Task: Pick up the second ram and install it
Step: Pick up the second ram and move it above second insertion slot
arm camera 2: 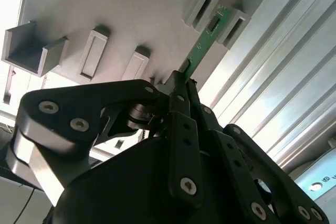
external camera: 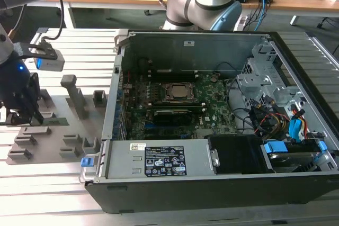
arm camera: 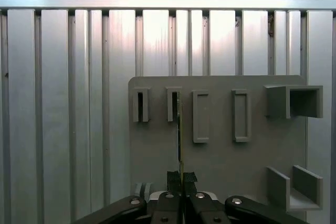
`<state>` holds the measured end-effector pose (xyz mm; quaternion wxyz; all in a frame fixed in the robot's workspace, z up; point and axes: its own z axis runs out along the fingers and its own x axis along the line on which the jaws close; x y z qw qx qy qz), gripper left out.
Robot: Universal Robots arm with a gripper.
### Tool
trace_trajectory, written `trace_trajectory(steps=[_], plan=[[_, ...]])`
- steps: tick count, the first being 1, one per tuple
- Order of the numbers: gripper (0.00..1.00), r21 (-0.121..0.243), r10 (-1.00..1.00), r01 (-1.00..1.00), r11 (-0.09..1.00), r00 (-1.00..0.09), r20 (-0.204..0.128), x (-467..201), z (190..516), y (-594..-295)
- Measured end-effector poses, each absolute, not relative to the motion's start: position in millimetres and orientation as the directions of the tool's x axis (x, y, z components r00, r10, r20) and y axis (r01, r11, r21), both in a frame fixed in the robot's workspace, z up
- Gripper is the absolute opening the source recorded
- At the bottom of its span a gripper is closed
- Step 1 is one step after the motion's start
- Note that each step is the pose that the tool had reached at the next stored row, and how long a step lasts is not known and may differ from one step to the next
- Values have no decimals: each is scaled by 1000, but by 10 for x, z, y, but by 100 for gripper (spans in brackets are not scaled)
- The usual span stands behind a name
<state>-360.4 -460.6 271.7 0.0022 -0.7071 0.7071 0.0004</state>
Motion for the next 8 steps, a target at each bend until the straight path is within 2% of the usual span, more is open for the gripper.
trace_trajectory(steps=[8], plan=[[14, -3, -1000, -1000, 0, 0, -4, -3604, 2971, -4603]])
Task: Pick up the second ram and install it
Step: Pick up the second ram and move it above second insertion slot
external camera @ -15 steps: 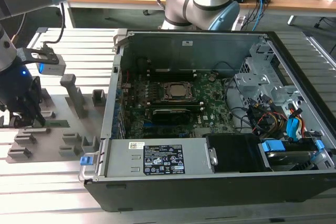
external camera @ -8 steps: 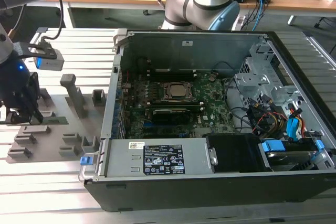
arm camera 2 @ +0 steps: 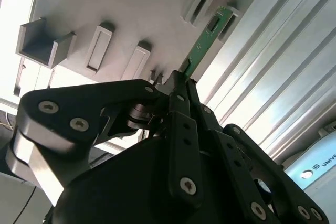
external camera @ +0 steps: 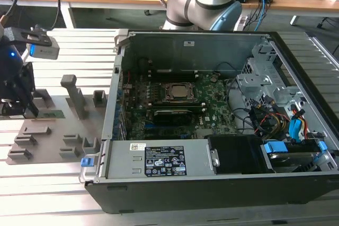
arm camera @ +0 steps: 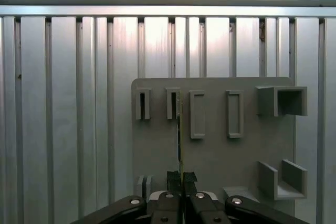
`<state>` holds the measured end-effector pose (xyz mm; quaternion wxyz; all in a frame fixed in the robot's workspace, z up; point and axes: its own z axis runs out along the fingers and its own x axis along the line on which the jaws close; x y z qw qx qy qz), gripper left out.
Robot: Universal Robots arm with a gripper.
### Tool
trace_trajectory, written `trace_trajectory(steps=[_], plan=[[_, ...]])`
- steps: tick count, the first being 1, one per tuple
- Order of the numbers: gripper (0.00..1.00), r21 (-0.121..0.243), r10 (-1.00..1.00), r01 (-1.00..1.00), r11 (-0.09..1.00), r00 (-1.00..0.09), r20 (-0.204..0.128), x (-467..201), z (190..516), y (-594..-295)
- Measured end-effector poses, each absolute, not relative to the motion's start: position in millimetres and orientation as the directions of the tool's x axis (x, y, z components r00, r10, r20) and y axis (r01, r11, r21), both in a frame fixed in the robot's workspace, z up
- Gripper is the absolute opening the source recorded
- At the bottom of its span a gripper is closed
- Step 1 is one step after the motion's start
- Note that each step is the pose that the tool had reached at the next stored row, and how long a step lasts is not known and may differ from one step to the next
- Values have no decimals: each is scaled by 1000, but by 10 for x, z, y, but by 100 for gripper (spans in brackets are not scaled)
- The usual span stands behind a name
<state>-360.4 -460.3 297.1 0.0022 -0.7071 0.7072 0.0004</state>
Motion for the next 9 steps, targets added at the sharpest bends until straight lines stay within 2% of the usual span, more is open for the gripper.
trace_trajectory(steps=[9], plan=[[14, -3, -1000, -1000, 0, 0, -4, -3604, 3314, -4599]])
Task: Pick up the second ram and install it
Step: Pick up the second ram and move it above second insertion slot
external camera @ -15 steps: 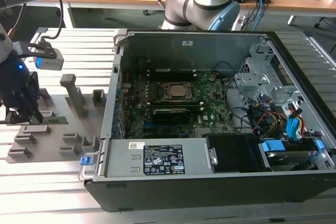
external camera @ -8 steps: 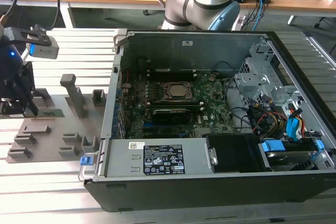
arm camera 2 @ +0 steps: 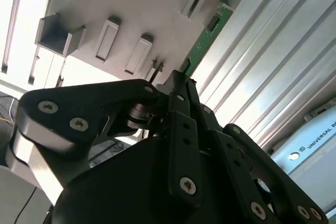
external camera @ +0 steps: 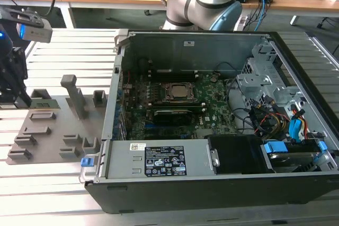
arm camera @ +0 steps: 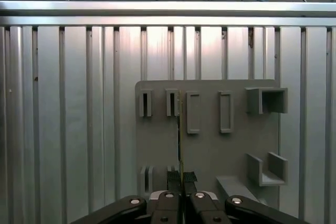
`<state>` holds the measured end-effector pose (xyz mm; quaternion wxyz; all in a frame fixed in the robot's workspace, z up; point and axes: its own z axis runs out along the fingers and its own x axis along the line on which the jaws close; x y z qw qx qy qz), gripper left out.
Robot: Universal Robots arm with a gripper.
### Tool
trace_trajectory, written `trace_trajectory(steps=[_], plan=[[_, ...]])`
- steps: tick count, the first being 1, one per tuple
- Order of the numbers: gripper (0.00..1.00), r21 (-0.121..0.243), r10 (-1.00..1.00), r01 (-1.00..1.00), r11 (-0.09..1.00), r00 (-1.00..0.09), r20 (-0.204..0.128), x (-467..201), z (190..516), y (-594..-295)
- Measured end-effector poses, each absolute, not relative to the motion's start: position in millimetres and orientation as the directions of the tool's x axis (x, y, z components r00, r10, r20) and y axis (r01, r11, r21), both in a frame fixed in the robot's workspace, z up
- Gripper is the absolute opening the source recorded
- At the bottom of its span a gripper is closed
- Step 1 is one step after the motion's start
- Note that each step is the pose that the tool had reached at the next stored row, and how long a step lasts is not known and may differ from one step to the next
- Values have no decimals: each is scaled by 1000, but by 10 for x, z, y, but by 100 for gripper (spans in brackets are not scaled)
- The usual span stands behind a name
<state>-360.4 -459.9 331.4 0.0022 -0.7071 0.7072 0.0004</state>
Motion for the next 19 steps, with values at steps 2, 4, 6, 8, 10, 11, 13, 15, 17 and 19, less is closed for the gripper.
trace_trajectory(steps=[2, 4, 6, 8, 10, 11, 13, 15, 17, 19], plan=[[14, -3, -1000, -1000, 0, 0, -4, -3604, 3407, -4597], [14, -3, -1000, -1000, 0, 0, -4, -3604, 3512, -4595], [14, -3, -1000, -1000, 0, 0, -4, -3604, 3662, -4592], [14, -3, -1000, -1000, 0, 0, -4, -3604, 3819, -4592], [14, -3, -1000, -1000, 0, 0, -4, -3604, 3933, -4592], [14, -3, -1000, -1000, 0, 0, -4, -3604, 3949, -4592], [14, -2, -1000, -1000, 0, 0, -3, -3595, 3954, -4592], [14, -2, -1000, -1000, 0, 0, -4, -3483, 3953, -4592], [14, 0, -1000, -1000, 0, 0, -4, -3308, 3952, -4592], [14, 3, -1000, -1000, 0, 0, -10, -3119, 3951, -4592]])
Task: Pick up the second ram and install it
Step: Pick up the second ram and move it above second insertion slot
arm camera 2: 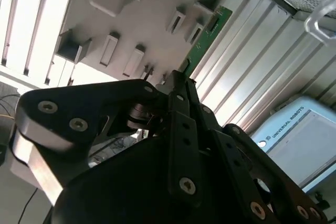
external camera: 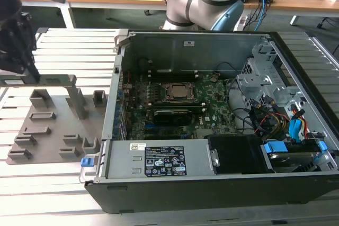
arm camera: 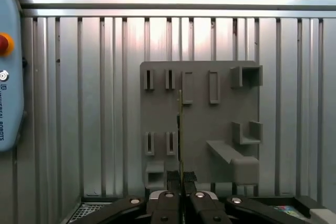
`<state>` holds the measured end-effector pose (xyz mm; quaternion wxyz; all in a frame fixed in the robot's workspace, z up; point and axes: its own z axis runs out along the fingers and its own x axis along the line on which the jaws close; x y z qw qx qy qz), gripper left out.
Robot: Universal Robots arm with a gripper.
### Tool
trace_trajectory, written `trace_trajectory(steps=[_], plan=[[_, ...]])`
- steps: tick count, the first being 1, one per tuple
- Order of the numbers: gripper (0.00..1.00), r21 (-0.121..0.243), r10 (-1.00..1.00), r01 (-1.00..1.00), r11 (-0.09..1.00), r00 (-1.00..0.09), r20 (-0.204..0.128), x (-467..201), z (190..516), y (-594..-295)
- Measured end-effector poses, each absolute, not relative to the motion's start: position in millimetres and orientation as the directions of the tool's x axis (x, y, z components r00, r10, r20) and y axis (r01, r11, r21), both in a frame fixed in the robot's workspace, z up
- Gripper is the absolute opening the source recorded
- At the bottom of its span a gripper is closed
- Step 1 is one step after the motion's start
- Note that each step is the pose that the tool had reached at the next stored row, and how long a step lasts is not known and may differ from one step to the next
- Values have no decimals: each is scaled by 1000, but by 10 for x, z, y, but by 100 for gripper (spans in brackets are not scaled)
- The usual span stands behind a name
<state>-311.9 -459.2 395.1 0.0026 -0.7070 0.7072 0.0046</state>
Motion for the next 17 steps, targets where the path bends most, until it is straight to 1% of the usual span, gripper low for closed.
trace_trajectory(steps=[2, 5, 9, 17], plan=[[14, 4, -1000, -1000, 0, 0, -18, -3024, 3952, -4593], [14, 7, -999, -1000, 0, 0, -39, -2891, 3949, -4592], [14, 17, -999, -1000, 0, -1, -40, -2462, 3927, -4592], [14, 21, -999, -1000, 0, -1, -41, -2137, 3926, -4592]])
